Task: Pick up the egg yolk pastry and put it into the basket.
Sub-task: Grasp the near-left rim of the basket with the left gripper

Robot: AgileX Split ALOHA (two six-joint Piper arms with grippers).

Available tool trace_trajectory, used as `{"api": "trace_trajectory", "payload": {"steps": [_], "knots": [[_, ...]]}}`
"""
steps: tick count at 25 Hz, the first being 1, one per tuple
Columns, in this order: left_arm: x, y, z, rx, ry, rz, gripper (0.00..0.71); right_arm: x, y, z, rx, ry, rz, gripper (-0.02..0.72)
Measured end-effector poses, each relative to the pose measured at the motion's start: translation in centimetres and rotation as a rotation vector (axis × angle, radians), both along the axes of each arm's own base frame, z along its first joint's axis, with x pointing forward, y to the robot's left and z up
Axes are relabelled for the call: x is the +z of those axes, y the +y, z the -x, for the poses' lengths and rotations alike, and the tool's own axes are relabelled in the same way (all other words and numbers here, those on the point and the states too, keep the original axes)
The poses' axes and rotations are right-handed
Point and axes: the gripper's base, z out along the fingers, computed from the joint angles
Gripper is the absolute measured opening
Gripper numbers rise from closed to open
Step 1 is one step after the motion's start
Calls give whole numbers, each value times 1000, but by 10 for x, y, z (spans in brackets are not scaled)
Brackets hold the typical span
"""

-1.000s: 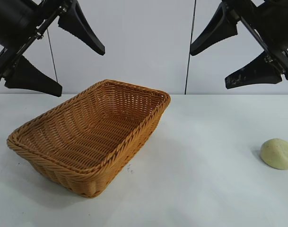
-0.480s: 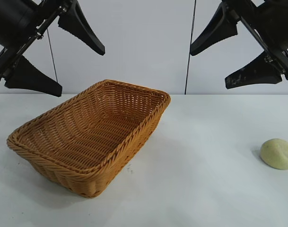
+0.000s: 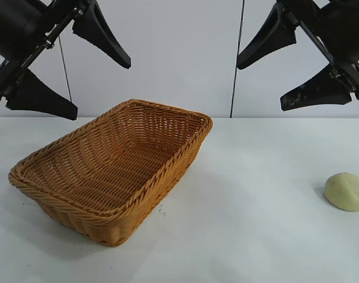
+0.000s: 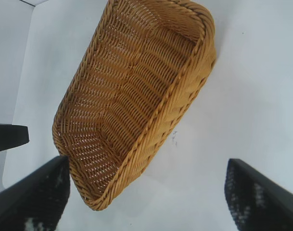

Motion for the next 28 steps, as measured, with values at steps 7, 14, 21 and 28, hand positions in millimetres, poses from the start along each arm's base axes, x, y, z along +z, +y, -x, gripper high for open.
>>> {"api": "trace_trajectory", "payload": {"steps": [7,14,21,28], "knots": [[16,5,13,47,-13,5,673,0,0,0,0,0,0,627],[9,24,64,185,107,-17,673,0,0,0,0,0,1,627],[1,37,67,419,190,-32,673,0,0,0,0,0,1,627],[-25,33,53,572,306,-56,673,0,0,0,0,0,1,627]]}}
